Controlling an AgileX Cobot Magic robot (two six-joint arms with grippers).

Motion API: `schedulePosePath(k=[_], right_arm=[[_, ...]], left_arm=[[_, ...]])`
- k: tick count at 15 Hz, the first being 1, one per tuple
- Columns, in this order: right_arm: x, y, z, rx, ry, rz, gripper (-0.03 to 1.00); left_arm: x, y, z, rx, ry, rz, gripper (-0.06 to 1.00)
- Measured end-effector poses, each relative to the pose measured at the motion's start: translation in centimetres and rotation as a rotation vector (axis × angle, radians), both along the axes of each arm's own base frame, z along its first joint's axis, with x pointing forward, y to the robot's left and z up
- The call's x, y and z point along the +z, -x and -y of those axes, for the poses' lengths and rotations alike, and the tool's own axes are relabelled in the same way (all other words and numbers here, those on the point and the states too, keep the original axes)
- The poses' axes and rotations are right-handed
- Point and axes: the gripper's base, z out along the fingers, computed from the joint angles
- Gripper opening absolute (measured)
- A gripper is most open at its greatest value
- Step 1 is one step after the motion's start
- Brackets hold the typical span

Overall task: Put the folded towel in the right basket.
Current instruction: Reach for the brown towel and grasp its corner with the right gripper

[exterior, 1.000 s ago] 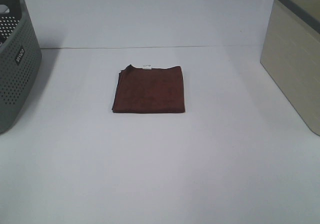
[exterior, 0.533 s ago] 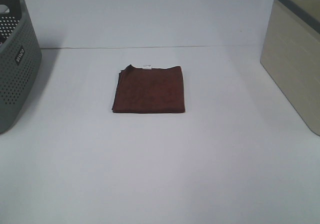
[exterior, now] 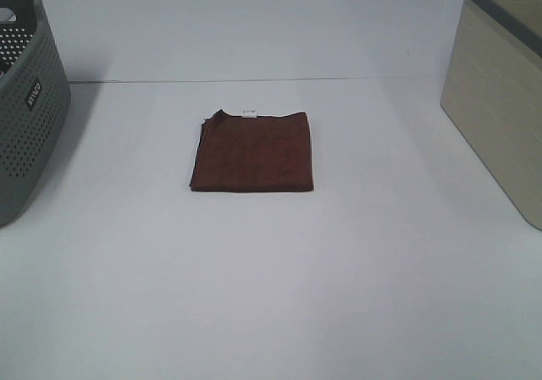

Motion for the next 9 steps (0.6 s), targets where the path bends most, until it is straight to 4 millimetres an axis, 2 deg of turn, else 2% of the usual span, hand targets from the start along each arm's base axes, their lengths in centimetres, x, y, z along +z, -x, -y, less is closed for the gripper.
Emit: schedulePosePath(k=[9], right_arm=[[0.0,0.0,0.0,0.0,0.0,0.0,0.83]], left_arm=[[0.0,0.0,0.0,0.0,0.0,0.0,0.0]])
